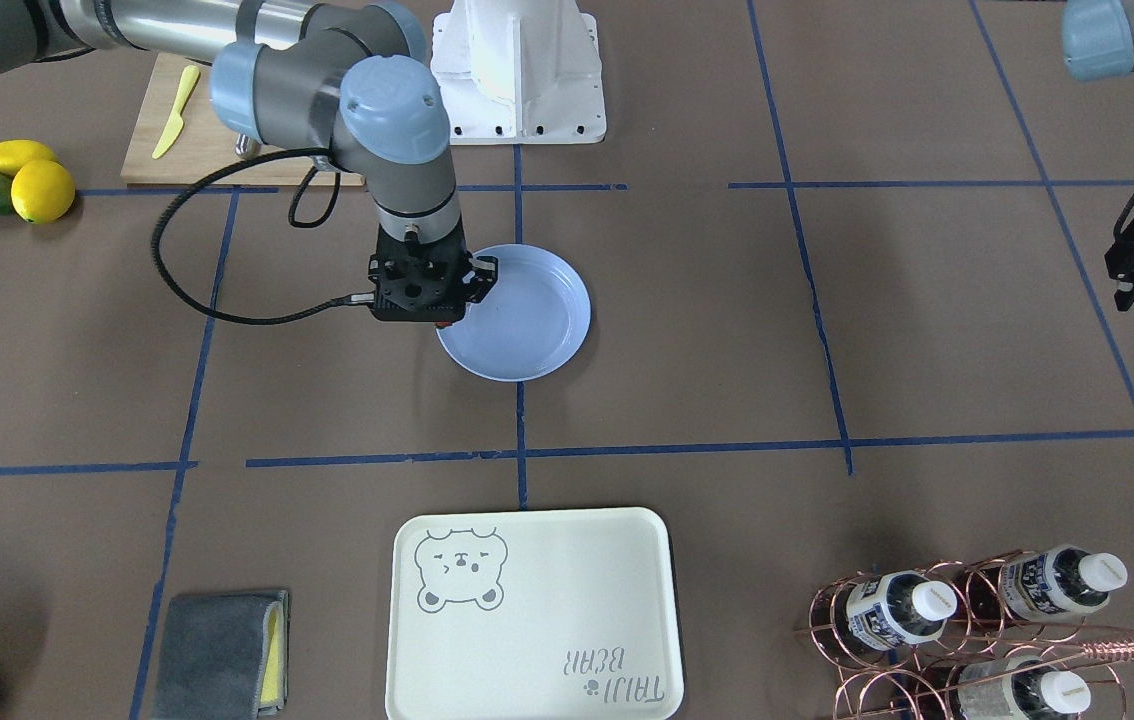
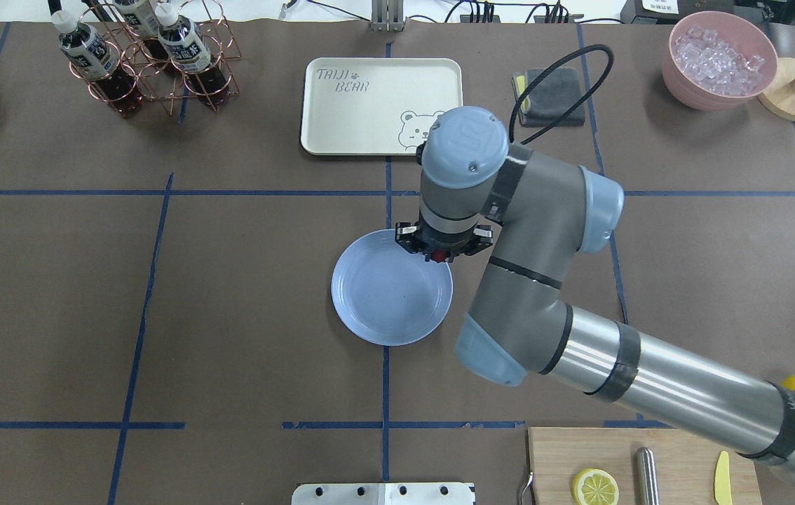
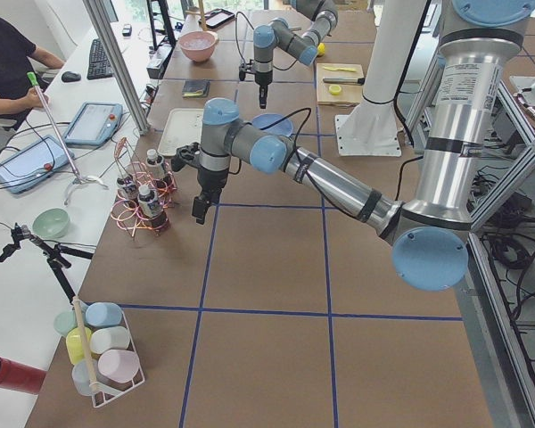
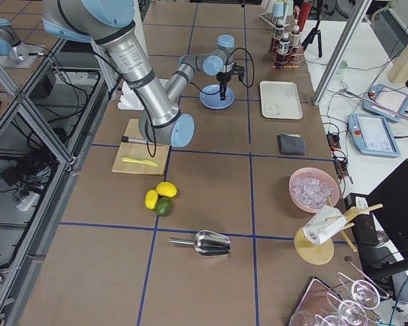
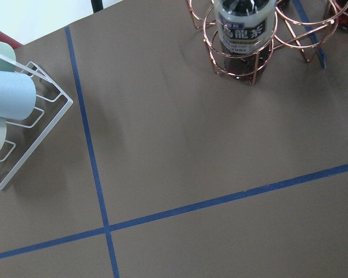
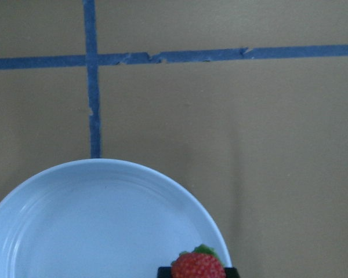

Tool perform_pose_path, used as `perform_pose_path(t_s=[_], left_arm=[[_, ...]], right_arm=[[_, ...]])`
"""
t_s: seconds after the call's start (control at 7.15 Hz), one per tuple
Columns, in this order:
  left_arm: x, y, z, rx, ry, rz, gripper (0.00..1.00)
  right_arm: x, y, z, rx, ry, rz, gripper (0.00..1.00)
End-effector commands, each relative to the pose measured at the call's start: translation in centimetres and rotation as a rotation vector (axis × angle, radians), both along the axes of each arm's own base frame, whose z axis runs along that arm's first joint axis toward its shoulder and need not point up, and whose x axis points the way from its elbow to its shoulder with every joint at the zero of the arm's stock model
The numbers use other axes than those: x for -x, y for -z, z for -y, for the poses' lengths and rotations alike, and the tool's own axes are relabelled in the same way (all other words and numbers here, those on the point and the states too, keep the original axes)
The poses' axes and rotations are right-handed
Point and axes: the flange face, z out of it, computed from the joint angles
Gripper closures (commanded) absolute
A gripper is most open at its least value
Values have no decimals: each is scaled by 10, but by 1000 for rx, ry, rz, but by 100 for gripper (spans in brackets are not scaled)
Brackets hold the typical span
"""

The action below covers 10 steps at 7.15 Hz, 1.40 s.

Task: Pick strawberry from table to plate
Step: 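Carry the strawberry with the right gripper over the plate and lower it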

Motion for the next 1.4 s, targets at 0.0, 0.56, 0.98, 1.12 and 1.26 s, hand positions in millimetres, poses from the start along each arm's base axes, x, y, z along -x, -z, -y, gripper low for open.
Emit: perform_pose_path(t_s=[0.0,0.56,0.98,1.12,1.26], left_arm=[[8,-25,4,-13,-9,-13,0],[15,-30,6,-17,-13,-6,0],[17,-33,7,-11,-10,-4,0],[18,-35,8,-8,-6,-2,0],[18,-35,8,-8,-6,-2,0]], right_arm=[[49,18,-16,-4,18,-23,100],[75,12,-19,0,31,-61,100],[96,3,-21,-17,40,-24,100],[96,4,-22,-15,42,-23,91],[95,4,-22,-11,39,-22,25]])
